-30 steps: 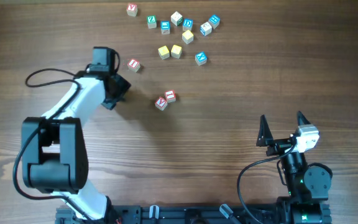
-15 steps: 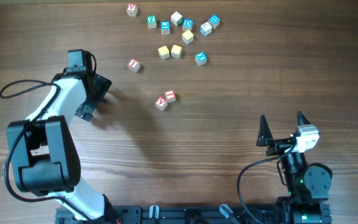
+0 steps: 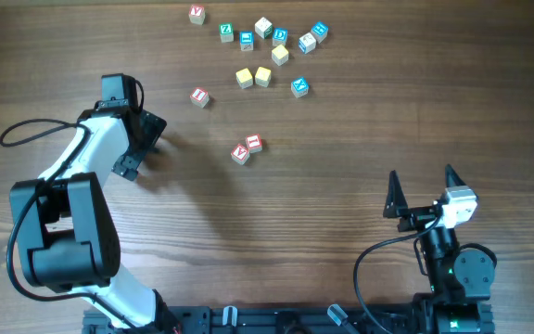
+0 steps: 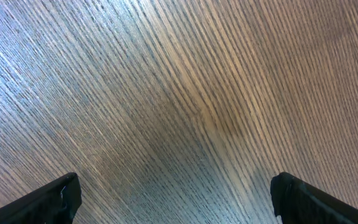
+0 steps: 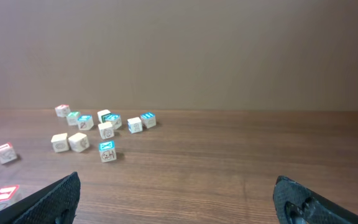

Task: Form a circle
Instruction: 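Lift the left gripper and swing it back to the left side, then swing the right arm forward over the block cluster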

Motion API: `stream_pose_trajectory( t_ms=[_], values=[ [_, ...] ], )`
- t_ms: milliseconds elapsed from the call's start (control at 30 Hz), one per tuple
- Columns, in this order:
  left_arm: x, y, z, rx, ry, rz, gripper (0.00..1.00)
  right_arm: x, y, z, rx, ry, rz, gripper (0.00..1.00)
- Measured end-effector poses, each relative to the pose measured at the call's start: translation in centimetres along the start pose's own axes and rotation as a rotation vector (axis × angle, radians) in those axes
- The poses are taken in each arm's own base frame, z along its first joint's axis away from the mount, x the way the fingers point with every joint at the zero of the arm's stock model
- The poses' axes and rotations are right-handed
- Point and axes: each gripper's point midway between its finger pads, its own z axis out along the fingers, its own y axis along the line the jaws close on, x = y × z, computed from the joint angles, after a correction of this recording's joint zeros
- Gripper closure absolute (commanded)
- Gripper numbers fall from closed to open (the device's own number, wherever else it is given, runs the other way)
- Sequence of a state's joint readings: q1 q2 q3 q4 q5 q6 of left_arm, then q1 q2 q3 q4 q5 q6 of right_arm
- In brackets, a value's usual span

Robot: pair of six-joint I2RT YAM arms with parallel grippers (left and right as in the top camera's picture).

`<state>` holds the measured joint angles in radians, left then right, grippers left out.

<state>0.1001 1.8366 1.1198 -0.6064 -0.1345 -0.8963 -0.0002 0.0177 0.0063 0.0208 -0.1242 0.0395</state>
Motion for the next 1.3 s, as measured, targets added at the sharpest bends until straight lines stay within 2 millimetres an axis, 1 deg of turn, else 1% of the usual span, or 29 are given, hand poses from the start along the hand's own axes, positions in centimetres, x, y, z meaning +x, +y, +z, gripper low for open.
stream_pose_trajectory(
  t_ms=[67,133,333,400,433,500,567,667,700,733,800,867,1033,1133,1200,1267,1300],
  values=[
    [0.0,0.0,0.0,0.000,0.000,0.000,0.00,0.0,0.4,0.0,-0.026,0.002,0.005,0.00],
    [0.0,0.0,0.0,0.000,0.000,0.000,0.00,0.2,1.4,-0.1,-0.079,0.010,0.023,0.00],
    [0.0,0.0,0.0,0.000,0.000,0.000,0.00,0.9,2.1,-0.1,-0.124,0.054,0.059,0.00],
    [0.0,0.0,0.0,0.000,0.000,0.000,0.00,0.5,2.3,-0.2,-0.133,0.075,0.067,0.00],
    [0.0,0.0,0.0,-0.001,0.000,0.000,0.00,-0.2,2.4,-0.2,-0.135,0.077,0.071,0.00],
    [0.0,0.0,0.0,0.000,-0.001,0.000,0.00,-2.4,2.6,-0.1,-0.140,0.075,0.075,0.00],
    [0.0,0.0,0.0,-0.001,-0.001,0.000,0.00,-4.2,2.6,0.1,-0.139,0.095,0.082,0.00],
    [-0.1,0.0,0.0,-0.002,-0.003,0.000,0.00,-7.6,2.6,1.1,-0.132,0.184,0.103,0.00],
    [0.0,0.1,0.0,-0.003,-0.003,0.000,0.00,-7.8,2.6,1.3,-0.132,0.186,0.104,0.00],
    [0.0,0.1,0.0,-0.004,-0.002,0.000,0.00,-9.4,2.7,2.3,-0.134,0.253,0.121,0.00],
    [0.0,0.1,0.0,-0.004,-0.002,0.000,0.00,-10.4,2.9,3.4,-0.147,0.339,0.148,0.00],
    [0.0,0.1,0.0,-0.004,-0.002,0.000,0.00,-11.8,3.3,5.3,-0.168,0.442,0.185,0.00],
    [0.0,0.1,0.1,-0.006,-0.001,0.001,0.00,-13.2,3.5,9.7,-0.196,0.602,0.239,0.00],
    [0.0,0.1,0.1,-0.007,-0.003,0.001,0.00,-14.8,4.0,13.3,-0.232,0.709,0.286,0.00],
    [0.0,0.2,0.1,-0.008,-0.003,0.001,0.00,-15.0,4.2,14.6,-0.242,0.785,0.313,0.00],
    [0.0,0.2,0.1,-0.009,-0.003,0.001,0.00,-15.4,4.4,16.6,-0.256,0.818,0.324,0.00],
    [0.0,0.2,0.1,-0.009,-0.003,0.001,0.00,-15.2,4.7,17.5,-0.264,0.838,0.327,0.00]
  ],
)
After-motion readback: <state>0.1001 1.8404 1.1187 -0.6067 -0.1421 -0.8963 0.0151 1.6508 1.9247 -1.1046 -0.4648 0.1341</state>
